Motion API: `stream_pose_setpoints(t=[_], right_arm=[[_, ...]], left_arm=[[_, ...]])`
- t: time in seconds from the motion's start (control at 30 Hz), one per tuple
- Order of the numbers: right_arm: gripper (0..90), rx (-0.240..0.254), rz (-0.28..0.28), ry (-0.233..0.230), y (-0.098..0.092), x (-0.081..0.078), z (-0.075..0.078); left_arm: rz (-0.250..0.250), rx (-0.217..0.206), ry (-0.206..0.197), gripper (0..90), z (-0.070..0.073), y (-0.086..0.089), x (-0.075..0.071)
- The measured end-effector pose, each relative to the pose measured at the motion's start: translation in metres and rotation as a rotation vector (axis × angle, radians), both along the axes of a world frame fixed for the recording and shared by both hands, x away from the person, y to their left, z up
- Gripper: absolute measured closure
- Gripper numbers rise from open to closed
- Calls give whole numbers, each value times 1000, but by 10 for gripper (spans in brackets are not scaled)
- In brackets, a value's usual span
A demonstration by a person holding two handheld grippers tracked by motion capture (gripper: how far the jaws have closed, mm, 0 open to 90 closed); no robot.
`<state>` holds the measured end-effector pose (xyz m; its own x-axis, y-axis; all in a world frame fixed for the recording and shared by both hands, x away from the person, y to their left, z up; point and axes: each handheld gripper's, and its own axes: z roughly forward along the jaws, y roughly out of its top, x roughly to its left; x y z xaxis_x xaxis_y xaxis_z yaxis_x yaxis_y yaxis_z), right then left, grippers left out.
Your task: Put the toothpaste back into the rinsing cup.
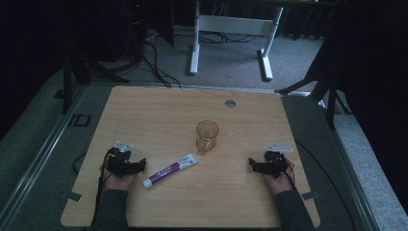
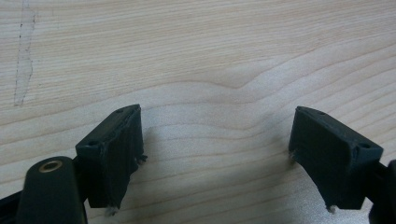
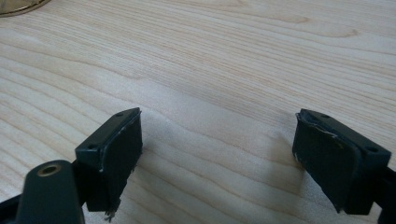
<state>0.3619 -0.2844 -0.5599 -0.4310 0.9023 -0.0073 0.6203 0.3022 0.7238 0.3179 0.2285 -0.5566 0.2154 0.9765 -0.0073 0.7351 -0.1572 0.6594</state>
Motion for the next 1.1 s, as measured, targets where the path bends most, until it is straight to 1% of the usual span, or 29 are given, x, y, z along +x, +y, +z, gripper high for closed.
stream_pose_setpoints(t=[0.13, 0.17, 0.2, 0.23, 0.27, 0.33, 0.37, 0.4, 0.47, 0.53, 0.57, 0.7, 0.77, 0.8, 0.97, 1.03, 1.1], right_arm=[[157, 0, 0, 0, 0, 0, 0], [157, 0, 0, 0, 0, 0, 0], [157, 0, 0, 0, 0, 0, 0], [157, 0, 0, 0, 0, 0, 0], [157, 0, 0, 0, 0, 0, 0], [157, 0, 0, 0, 0, 0, 0], [157, 0, 0, 0, 0, 0, 0], [157, 0, 0, 0, 0, 0, 0], [157, 0, 0, 0, 0, 0, 0], [157, 0, 0, 0, 0, 0, 0], [157, 0, 0, 0, 0, 0, 0], [157, 0, 0, 0, 0, 0, 0], [157, 0, 0, 0, 0, 0, 0], [157, 0, 0, 0, 0, 0, 0], [157, 0, 0, 0, 0, 0, 0], [157, 0, 0, 0, 0, 0, 0], [157, 0, 0, 0, 0, 0, 0]], left_arm=[[5, -1, 0, 280, 1, 2, 0], [8, 0, 2, 280, 2, 3, 0], [8, 0, 2, 303, 2, 3, 0], [9, 11, 7, 303, 3, 4, -1], [8, 13, 6, 327, 4, 5, -1], [5, 0, -3, 332, 7, 6, -3], [5, 0, -3, 334, 7, 6, -3], [-1, -6, -20, 338, 13, 6, -5], [-6, -11, -29, 341, 17, 6, -6], [-8, -11, -33, 341, 19, 6, -6], [-14, -13, -41, 342, 22, 5, -8], [-25, -15, -55, 342, 29, 3, -9], [-25, -15, -55, 342, 29, 3, -9], [-33, -22, -64, 343, 34, 2, -10], [-43, -21, -68, 343, 37, 1, -11], [-55, -18, -65, 343, 40, 0, -11], [-70, -27, -64, 359, 42, -1, -12]])
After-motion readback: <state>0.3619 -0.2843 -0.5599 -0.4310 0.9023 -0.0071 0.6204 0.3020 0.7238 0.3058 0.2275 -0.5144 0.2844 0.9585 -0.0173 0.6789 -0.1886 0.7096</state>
